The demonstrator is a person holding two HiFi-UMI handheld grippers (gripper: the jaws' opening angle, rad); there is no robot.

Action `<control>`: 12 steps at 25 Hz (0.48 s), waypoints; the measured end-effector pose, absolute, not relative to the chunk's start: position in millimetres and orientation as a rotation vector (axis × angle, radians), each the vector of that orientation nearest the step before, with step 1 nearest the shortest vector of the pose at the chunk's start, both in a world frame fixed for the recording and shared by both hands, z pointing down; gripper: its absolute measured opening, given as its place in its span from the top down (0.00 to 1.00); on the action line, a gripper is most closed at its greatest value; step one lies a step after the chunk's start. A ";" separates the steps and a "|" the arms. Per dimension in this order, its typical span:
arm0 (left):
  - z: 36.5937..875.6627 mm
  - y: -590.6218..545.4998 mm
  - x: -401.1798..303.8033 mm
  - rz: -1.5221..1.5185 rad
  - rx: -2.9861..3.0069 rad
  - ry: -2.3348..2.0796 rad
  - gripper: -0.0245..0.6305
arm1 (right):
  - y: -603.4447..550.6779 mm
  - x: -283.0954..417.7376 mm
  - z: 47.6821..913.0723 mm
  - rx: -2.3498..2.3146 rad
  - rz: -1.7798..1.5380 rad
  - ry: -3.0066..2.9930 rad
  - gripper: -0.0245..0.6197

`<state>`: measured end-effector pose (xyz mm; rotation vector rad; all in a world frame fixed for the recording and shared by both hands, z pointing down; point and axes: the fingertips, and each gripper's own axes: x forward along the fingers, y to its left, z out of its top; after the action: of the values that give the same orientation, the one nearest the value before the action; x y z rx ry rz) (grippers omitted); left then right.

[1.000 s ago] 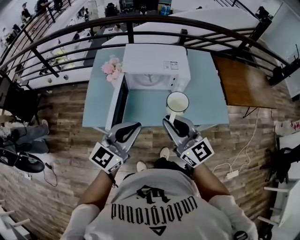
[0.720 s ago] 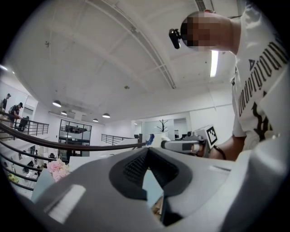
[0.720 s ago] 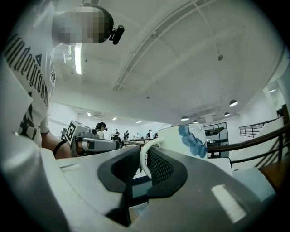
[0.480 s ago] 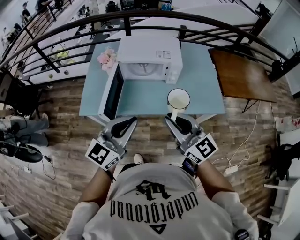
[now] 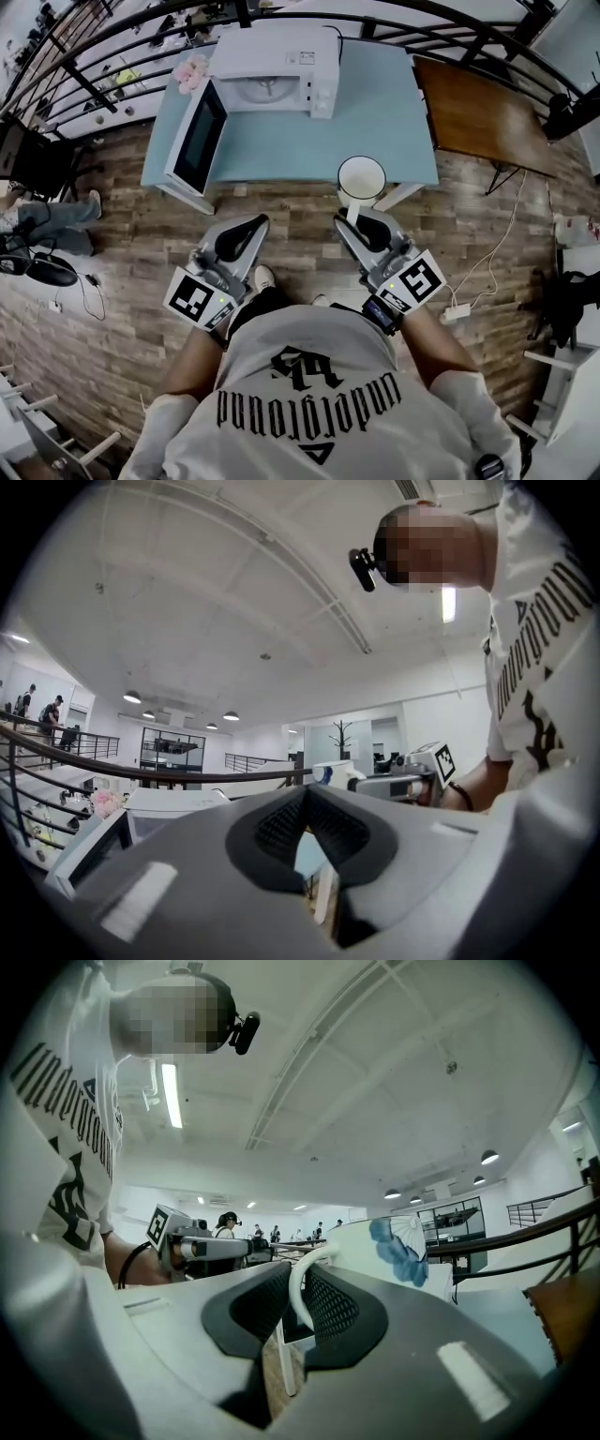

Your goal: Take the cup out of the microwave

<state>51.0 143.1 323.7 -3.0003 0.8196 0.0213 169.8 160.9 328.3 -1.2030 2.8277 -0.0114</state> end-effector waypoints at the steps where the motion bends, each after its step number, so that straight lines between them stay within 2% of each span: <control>1: 325.7 150.3 56.5 0.017 -3.005 0.822 0.89 | 169.2 176.4 329.7 -1.201 -0.015 2.831 0.88; 12: 344.8 208.3 83.8 -0.014 -2.998 0.872 0.89 | 239.3 219.3 347.2 -1.194 -0.048 2.857 0.88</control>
<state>83.8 208.3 344.8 -2.9979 0.8719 -0.0144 219.3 239.3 347.2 -1.1938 2.8569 -0.0477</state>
